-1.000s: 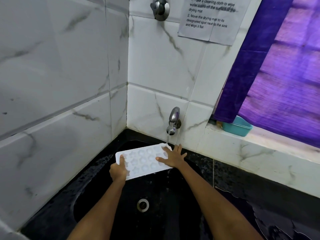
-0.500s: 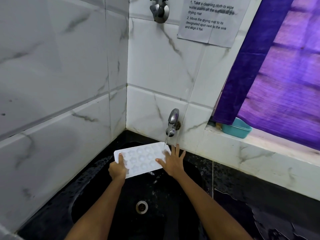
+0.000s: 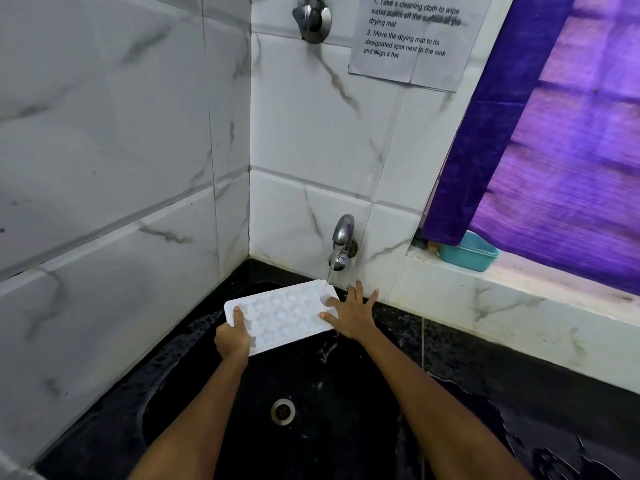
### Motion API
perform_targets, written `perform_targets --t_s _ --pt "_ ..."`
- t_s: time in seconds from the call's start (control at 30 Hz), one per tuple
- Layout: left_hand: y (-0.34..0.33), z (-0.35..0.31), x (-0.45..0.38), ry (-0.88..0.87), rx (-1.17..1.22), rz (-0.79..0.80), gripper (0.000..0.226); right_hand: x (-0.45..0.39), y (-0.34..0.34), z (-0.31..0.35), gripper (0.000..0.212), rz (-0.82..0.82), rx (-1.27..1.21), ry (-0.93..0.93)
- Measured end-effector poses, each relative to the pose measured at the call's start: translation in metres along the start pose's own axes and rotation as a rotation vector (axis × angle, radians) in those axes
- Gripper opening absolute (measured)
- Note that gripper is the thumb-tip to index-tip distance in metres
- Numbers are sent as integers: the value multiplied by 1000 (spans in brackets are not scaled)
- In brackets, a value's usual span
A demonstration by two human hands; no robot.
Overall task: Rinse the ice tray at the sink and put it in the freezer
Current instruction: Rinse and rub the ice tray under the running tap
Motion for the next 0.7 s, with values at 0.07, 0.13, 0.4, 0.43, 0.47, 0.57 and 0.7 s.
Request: perform_targets --t_s 0.07,0.13,0.4,0.43,0.47,0.57,0.7 --pt "-1 -2 3 -2 6 1 58 -2 -1 3 47 1 56 8" --pt "-1 -6 5 -7 1 -8 59 -2 -1 5 46 53 6 -9" --pt "0 0 6 7 -12 9 61 -5 -2 14 48 60 -46 -42" --pt "1 0 6 10 -11 4 61 -5 -1 14 49 72 -85 -41" --pt "2 -1 4 4 -13 3 61 -5 0 12 49 74 -107 -38" --pt "3 -2 3 -8 -11 3 60 -5 4 10 50 28 -33 -25" --pt "0 -6 7 8 -3 1 60 -2 5 20 49 -32 -75 -30"
Point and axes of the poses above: each hand's wrist, its own x-axis away from the middle knuckle, its own y-axis out of the back of the hand, z = x × y, the point moved 4 cm from there along -x, towards the middle knuckle, and after that the axes turned 15 degrees about -z, right-handed, at the moved point
